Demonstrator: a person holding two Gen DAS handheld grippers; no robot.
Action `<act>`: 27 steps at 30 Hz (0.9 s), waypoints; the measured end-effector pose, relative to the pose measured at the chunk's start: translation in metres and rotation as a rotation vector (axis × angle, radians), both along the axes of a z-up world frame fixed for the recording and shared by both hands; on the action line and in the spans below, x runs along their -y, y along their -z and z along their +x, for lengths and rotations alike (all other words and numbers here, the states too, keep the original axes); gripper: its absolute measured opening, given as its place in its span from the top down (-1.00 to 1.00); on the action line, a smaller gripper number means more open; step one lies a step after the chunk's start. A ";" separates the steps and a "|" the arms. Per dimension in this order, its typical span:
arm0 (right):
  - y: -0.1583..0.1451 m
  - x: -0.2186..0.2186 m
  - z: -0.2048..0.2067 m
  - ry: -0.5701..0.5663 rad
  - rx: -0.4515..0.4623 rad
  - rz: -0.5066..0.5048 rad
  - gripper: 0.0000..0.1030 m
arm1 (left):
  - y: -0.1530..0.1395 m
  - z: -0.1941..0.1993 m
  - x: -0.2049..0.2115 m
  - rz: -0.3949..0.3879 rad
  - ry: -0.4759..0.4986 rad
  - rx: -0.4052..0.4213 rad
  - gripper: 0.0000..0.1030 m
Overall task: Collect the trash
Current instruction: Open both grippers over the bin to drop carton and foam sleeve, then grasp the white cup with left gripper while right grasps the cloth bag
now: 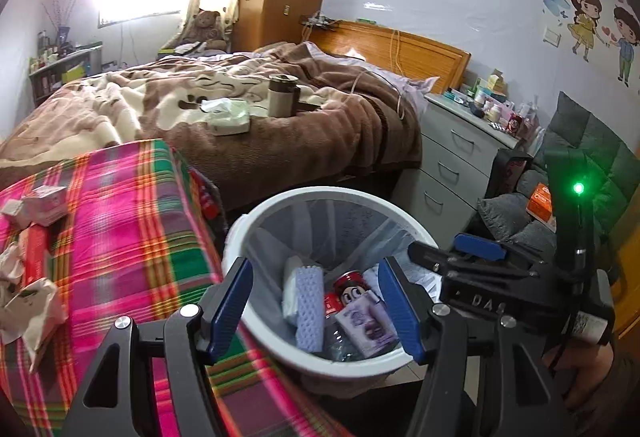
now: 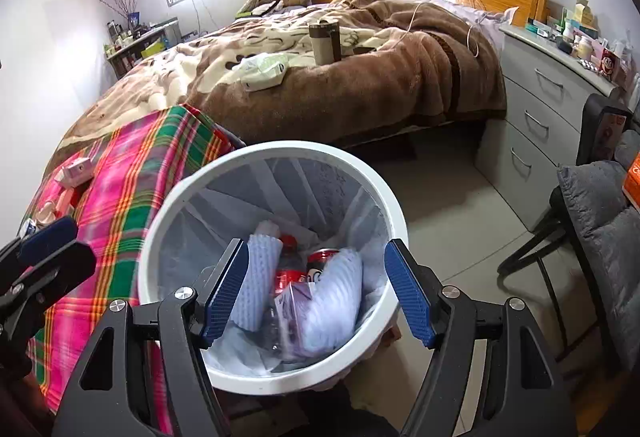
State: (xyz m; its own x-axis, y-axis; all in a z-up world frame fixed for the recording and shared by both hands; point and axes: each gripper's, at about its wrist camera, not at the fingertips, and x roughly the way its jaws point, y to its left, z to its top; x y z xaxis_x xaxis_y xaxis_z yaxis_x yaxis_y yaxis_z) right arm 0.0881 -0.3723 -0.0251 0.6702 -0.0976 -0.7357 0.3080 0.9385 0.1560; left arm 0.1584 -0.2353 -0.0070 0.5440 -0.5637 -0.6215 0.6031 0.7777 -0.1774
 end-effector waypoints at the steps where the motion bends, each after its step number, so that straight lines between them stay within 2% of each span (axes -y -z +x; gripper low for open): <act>1: -0.002 -0.002 0.000 -0.002 0.009 0.005 -0.40 | -0.002 -0.001 -0.006 -0.005 -0.010 0.001 -0.26; 11: -0.019 -0.039 0.000 -0.053 0.084 0.017 -0.40 | -0.022 -0.014 -0.063 0.003 -0.119 0.053 -0.26; 18: -0.028 -0.067 0.003 -0.105 0.115 0.014 -0.40 | -0.029 -0.016 -0.104 -0.017 -0.180 0.059 -0.26; 27: -0.022 -0.111 0.015 -0.185 0.119 0.053 -0.40 | -0.029 -0.014 -0.165 -0.018 -0.283 0.070 -0.26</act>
State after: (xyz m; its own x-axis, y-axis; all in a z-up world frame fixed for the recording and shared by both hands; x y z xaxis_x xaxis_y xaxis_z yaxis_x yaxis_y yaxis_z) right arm 0.1033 -0.2611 -0.0031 0.7553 0.0718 -0.6515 0.1079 0.9668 0.2317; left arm 0.1447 -0.0702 0.0217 0.7222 -0.3939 -0.5685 0.3739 0.9139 -0.1582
